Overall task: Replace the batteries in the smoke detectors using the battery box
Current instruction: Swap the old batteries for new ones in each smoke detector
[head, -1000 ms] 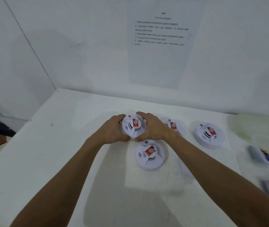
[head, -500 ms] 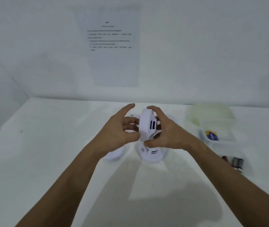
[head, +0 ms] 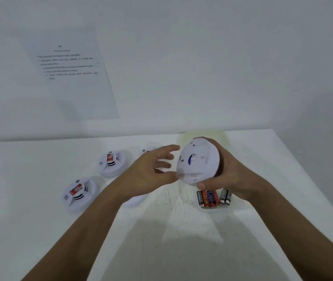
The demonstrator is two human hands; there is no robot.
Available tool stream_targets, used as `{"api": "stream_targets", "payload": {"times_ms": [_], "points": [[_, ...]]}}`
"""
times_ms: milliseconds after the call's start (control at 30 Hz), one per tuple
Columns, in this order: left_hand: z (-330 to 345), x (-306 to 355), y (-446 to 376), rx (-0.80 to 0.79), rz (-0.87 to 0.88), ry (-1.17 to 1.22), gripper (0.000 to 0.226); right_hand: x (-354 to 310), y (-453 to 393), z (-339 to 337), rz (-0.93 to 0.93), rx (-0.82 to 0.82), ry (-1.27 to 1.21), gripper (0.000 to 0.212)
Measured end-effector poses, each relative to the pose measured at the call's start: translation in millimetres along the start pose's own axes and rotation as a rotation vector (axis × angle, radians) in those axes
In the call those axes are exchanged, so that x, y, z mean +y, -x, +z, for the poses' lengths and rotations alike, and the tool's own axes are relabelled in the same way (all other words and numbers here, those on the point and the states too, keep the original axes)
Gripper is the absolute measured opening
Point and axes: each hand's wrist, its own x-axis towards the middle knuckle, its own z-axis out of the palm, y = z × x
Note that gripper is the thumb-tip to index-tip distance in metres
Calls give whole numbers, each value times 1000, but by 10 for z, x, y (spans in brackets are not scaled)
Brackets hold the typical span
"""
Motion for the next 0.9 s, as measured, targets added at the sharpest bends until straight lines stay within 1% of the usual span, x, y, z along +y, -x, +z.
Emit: {"api": "stream_targets", "payload": {"times_ms": [67,133,300,433,567,667,733,900], "points": [[40,30,-15,-49,-1,71,64,24,30,-36,-30,-16,-7,93],[53,52,-14,-27,20,86,66,46,41,-50,-46,-38,5,95],[42,56,1,15,21,-18,68,98,15,-36,-71,-102,25,98],[65,66,42,63,15,-80,63,144,-17,22,-90,-138,29,101],[153,73,103,122,-16,-81,58,228,-25,69,-120,-102,34,111],[237,94,157,147,-14,-136,58,298,-22,73,-152,-72,82,114],[294,97,189,158,-14,-171,56,313,-1,56,-159,-80,120,116],[504,89,236,220,-18,-256,53,334,96,-55,-205,-53,210,101]]}}
